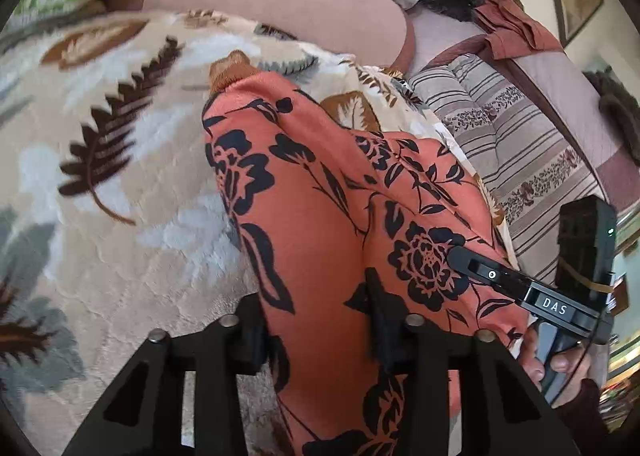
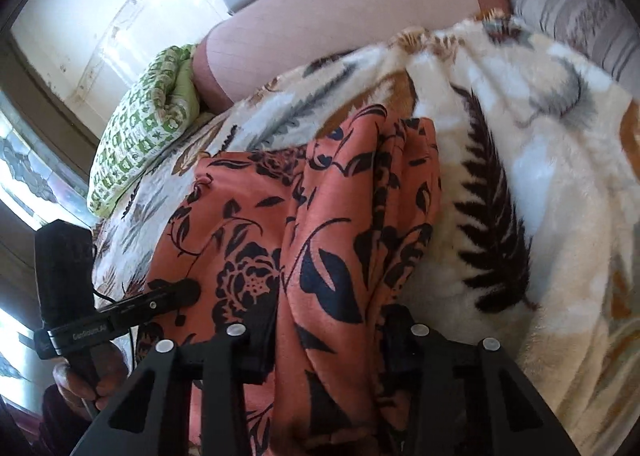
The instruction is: Fold small clothes
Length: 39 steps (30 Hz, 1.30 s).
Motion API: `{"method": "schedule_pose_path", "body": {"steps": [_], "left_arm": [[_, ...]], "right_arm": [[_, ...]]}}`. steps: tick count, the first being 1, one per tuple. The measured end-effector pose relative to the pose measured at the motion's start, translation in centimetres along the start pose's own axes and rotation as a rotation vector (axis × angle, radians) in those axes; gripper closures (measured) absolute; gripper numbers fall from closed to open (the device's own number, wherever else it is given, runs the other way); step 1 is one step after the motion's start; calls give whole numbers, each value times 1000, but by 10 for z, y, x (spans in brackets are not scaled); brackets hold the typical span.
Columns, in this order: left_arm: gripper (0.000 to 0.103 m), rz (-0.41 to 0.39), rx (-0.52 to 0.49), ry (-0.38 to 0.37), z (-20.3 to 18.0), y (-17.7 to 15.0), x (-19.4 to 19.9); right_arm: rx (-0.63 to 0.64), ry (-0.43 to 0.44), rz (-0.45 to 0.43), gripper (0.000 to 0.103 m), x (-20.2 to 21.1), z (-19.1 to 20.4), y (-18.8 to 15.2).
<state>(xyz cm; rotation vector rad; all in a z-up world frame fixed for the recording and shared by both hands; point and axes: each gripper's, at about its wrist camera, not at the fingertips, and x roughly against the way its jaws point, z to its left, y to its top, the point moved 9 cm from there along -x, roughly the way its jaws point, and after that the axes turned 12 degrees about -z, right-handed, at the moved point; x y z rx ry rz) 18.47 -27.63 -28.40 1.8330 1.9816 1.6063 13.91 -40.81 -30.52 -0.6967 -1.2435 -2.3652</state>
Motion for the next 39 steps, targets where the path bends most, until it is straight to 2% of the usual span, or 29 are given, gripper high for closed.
{"method": "schedule_pose_path", "body": {"steps": [4,9,13,19,22,28,39], "left_arm": [[65,-54,-54,22,-5,10,23],[65,-134,-47,45,1,25,62],[65,-189,-71,124,9,34,97],[65,-243,-98,257,27,40,135],[65,-265,-99,296,36,40,150],[65,-280,-105,348,51,37,167],[65,-244,-76,394,73,29,163]], "right_arm": [[42,8,-43,63,14,21,5],[61,55,-111,63,28,50,15],[83,113,-153,63,28,85,22],[93,181,-144,63,19,126,14],[94,210,-139,63,13,142,9],[90,255,-124,63,1,163,-6],[100,261,-72,63,-25,176,-33]]}}
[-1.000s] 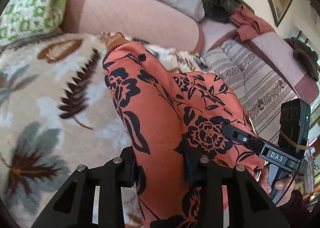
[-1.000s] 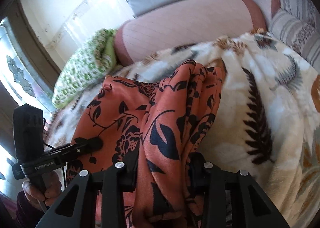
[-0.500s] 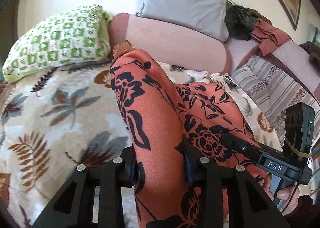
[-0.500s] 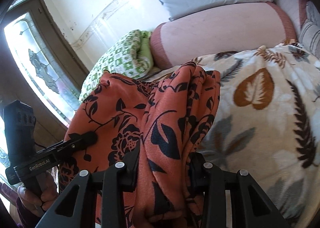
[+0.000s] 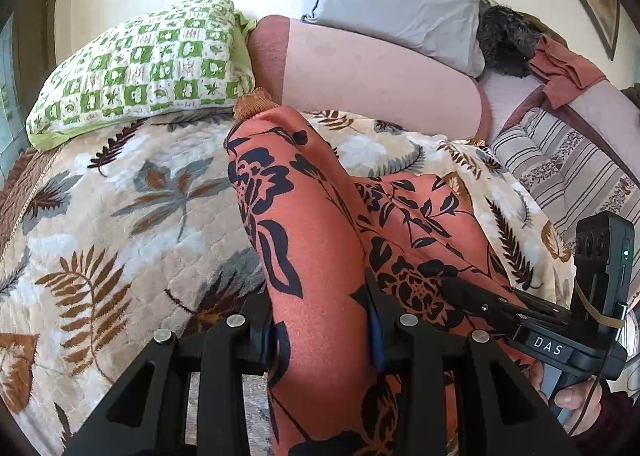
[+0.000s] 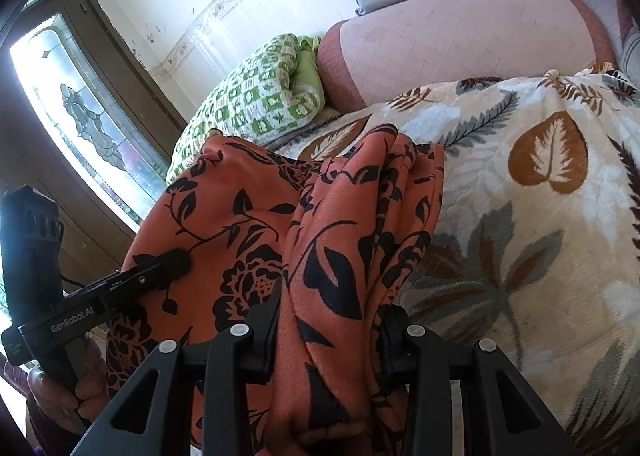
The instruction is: Fold small clothes
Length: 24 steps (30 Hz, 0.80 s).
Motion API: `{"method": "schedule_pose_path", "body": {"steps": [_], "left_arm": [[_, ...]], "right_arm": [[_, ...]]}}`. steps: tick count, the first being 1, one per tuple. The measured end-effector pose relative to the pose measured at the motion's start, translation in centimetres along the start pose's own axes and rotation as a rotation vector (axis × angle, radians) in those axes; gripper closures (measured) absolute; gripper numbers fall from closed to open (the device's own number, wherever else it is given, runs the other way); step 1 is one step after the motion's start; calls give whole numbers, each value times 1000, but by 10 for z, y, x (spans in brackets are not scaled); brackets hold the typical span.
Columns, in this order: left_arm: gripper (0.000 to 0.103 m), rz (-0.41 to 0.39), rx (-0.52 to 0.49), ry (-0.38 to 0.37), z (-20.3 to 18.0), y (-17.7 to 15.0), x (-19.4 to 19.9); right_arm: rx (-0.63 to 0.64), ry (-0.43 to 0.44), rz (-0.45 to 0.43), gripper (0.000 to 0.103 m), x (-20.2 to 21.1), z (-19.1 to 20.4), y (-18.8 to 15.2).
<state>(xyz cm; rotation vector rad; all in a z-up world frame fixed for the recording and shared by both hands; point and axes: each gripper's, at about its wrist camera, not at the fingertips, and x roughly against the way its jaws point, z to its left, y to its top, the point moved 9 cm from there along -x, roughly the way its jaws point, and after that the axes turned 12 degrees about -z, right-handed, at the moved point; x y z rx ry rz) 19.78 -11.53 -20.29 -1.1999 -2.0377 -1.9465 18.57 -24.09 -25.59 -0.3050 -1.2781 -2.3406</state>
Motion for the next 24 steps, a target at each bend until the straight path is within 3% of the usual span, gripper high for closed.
{"method": "schedule_pose_path", "body": {"steps": [24], "left_arm": [[65,111,18,33,13,-26,-27]], "right_arm": [[-15,-42,122,63,-17,-8,-15]]}}
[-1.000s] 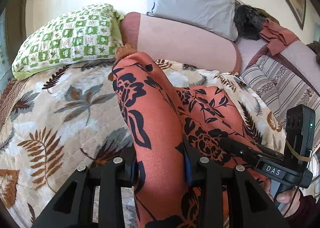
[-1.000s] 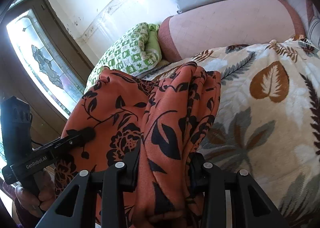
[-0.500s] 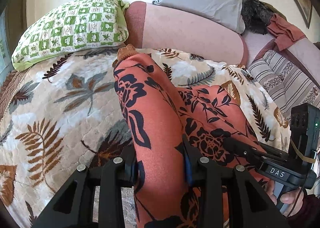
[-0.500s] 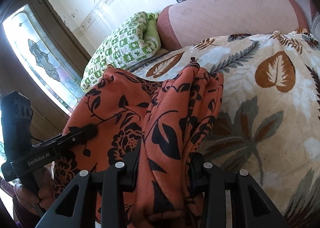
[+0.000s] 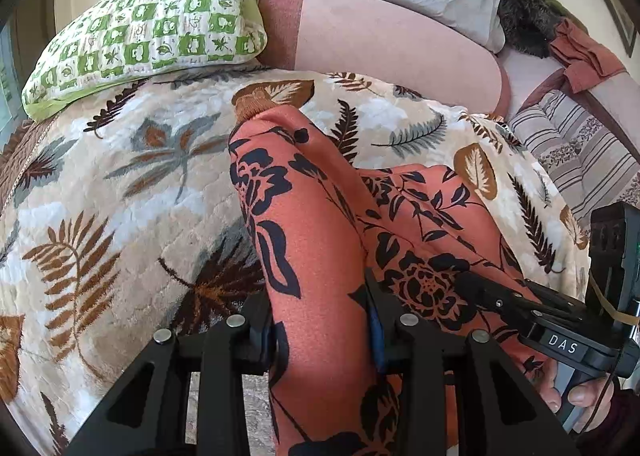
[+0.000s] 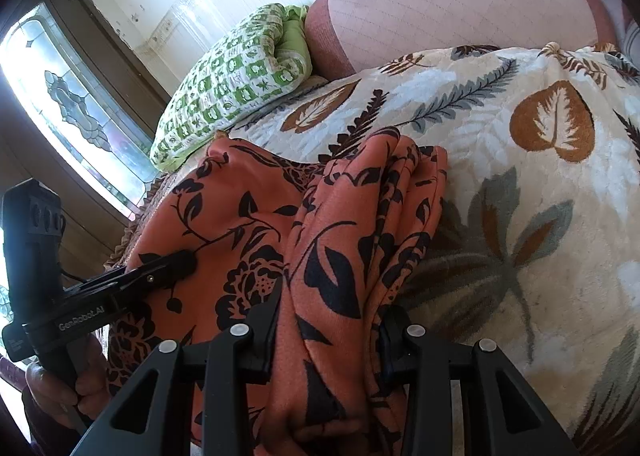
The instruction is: Fold small clothes
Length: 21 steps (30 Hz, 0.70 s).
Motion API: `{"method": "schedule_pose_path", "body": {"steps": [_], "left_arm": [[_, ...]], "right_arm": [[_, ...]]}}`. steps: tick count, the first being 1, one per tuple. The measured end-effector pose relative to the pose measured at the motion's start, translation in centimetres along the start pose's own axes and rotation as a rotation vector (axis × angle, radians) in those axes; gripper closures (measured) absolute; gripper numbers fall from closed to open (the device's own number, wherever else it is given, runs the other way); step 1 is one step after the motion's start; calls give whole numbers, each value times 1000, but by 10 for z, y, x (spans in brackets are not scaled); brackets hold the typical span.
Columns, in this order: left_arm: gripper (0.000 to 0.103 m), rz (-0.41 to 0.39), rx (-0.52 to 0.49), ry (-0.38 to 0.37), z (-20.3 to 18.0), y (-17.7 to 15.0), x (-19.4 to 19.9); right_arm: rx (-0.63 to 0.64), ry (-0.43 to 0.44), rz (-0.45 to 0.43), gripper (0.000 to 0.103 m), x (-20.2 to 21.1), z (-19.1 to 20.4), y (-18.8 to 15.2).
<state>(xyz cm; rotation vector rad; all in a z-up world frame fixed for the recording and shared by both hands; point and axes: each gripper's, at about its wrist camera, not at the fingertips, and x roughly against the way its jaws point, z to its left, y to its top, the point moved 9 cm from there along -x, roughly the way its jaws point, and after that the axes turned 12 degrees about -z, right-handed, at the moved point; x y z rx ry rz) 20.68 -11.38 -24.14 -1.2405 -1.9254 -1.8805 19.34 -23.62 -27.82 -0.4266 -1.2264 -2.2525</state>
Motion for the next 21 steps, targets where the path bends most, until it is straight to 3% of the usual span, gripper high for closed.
{"method": "schedule_pose_path", "body": {"steps": [14,21], "left_arm": [[57,48,8,48,12,-11,-13],[42,61,-4,102,22,-15,-17]], "right_arm": [[-34,-20,58,61,-8,-11,-9],[-59,-24,84,53,-10,-16,-10]]}}
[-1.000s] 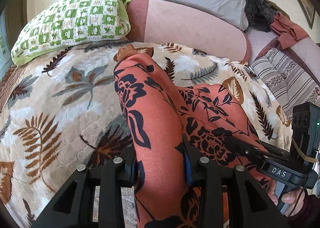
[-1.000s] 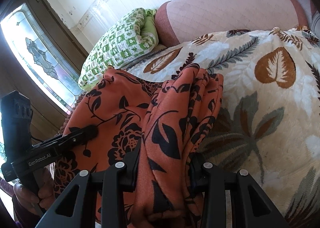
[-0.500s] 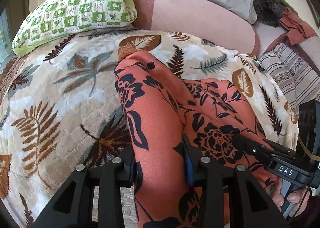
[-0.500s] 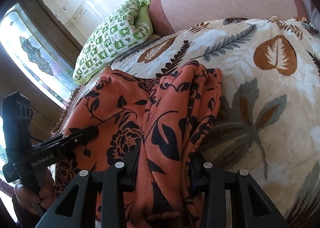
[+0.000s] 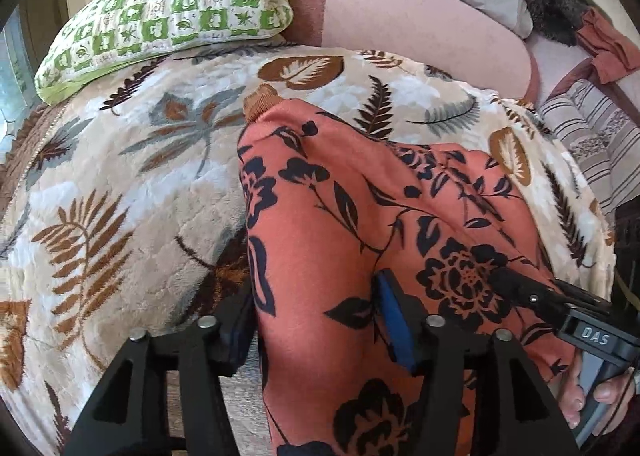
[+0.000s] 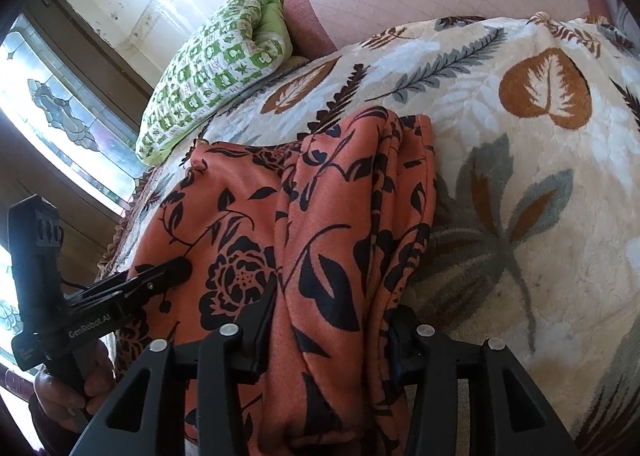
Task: Fold small clothes
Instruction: 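Open both grippers and release the folded salmon shirt onto the quilt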
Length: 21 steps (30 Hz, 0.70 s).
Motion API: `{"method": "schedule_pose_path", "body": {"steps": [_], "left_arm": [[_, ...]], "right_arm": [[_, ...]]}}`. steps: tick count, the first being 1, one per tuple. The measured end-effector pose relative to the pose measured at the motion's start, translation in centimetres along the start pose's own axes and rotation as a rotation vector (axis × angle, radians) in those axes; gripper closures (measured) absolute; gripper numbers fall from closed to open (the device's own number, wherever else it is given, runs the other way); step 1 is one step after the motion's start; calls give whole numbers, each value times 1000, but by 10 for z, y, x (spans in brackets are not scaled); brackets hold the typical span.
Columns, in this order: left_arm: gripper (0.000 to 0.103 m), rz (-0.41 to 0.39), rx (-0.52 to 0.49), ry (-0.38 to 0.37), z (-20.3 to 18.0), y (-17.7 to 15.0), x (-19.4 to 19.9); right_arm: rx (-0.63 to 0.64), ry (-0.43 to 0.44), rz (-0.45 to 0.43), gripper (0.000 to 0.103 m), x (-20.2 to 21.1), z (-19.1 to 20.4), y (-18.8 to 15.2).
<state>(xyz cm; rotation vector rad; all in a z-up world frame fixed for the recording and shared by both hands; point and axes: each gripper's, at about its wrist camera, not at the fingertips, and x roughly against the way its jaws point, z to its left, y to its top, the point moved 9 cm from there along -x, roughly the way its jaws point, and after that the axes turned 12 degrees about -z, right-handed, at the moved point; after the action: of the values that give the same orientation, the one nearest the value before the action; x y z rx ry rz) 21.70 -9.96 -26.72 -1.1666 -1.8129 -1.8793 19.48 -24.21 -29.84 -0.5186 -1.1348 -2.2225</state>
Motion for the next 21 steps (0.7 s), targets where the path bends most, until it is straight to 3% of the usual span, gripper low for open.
{"method": "schedule_pose_path", "body": {"steps": [4,7,14,18,21], "left_arm": [[35,-29,-35,56,6,4,5],[29,-64,-69,107,12,10,11],[29,-108,-111,175,21,18,17],[28,-133,-143,213,21,19,22],[28,-145,-146,231,24,21,26]], "right_arm": [[-46,0,27,45,1,-4,-1],[-79,5,32,44,5,-8,3],[19,-46,-131,44,38,-3,32],[70,28,-261,44,63,15,47],[129,94,-262,45,66,34,42]]}}
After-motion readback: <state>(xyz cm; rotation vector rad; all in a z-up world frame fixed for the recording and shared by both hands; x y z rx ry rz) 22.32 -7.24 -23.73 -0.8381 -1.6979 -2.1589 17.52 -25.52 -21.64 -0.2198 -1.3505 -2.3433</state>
